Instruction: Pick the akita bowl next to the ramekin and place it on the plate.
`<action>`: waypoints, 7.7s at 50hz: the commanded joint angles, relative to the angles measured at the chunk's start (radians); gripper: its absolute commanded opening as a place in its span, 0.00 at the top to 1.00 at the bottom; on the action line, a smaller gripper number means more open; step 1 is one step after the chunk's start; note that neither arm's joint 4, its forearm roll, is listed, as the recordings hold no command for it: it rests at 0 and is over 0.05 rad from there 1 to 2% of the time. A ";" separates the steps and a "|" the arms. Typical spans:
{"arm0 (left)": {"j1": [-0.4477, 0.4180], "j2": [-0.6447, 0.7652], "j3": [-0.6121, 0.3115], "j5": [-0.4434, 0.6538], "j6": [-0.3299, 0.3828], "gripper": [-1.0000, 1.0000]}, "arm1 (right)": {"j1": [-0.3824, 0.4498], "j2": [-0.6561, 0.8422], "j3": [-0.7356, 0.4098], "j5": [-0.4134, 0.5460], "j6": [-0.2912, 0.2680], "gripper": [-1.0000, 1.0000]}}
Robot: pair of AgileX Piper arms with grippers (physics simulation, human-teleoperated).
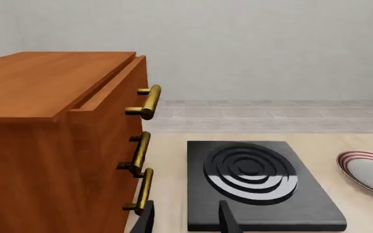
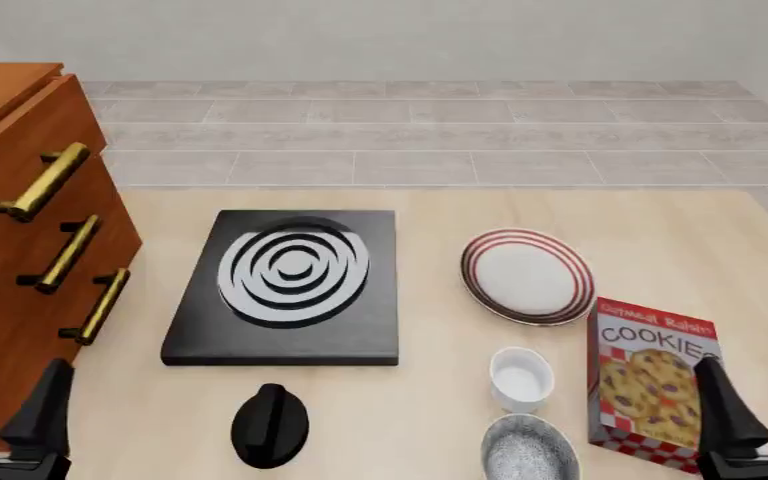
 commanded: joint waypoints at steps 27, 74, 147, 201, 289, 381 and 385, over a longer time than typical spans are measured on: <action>0.000 0.005 -0.003 -0.001 0.000 0.00 | 0.024 0.008 -0.096 0.085 0.017 0.00; 0.000 0.005 -0.003 -0.001 0.000 0.00 | 0.175 0.170 -0.300 0.336 -0.073 0.00; 0.000 0.005 -0.003 -0.001 0.000 0.00 | 0.384 0.549 -0.328 0.382 -0.173 0.00; 0.000 0.005 -0.003 -0.001 0.000 0.00 | 0.494 0.829 -0.377 0.317 -0.296 0.00; 0.000 0.005 -0.003 -0.001 0.000 0.00 | 0.510 1.037 -0.359 0.289 -0.464 0.00; 0.000 0.005 -0.003 -0.001 0.000 0.00 | 0.507 1.228 -0.248 0.055 -0.459 0.00; 0.000 0.005 -0.003 -0.001 0.000 0.00 | 0.507 1.228 -0.248 0.055 -0.460 0.00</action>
